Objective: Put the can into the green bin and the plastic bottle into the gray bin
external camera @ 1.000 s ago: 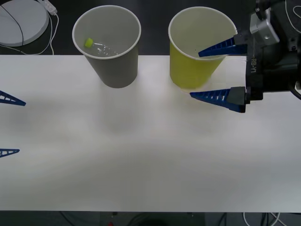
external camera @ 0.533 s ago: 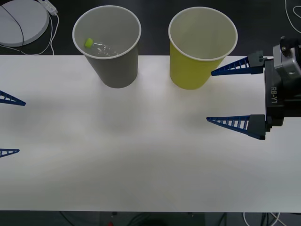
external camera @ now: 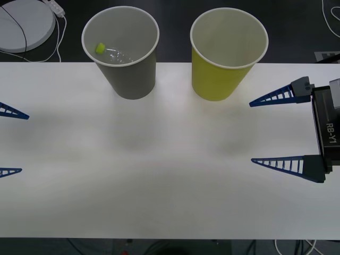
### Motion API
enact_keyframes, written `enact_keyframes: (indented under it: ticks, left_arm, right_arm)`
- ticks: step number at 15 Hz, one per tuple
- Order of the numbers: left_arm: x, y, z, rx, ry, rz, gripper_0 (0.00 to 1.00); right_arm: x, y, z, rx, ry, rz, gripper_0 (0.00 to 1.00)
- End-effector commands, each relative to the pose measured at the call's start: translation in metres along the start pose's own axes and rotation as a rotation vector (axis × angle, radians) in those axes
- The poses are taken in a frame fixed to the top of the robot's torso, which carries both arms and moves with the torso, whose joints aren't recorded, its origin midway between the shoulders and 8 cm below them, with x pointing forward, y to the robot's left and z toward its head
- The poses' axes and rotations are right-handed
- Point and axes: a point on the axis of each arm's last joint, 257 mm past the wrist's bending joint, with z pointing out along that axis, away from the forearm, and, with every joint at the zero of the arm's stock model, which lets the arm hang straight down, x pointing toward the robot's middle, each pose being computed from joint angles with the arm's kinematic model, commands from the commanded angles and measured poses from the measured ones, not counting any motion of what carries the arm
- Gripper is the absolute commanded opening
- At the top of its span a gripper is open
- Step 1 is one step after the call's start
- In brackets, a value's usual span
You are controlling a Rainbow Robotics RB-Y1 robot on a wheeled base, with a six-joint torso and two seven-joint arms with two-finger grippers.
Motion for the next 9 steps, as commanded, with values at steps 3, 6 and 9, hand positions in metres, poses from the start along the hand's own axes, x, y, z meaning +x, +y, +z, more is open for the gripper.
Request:
enact_keyframes:
  ticks: [3,6,9]
  left_arm:
    - [0.0,0.0,0.0,0.0,0.0,0.0,1.0]
    - [0.0,0.0,0.0,0.0,0.0,0.0,1.0]
    - [0.0,0.0,0.0,0.0,0.0,0.0,1.0]
  right_arm:
    - [0.0062,0.0068,-0.0036,-0.01,0.009,-0.01,1.0]
    - [0.006,0.0076,-0.0036,-0.011,0.006,0.001,1.0]
    - [0.0048,0.0095,-0.0034,-0.014,-0.004,0.024,1.0]
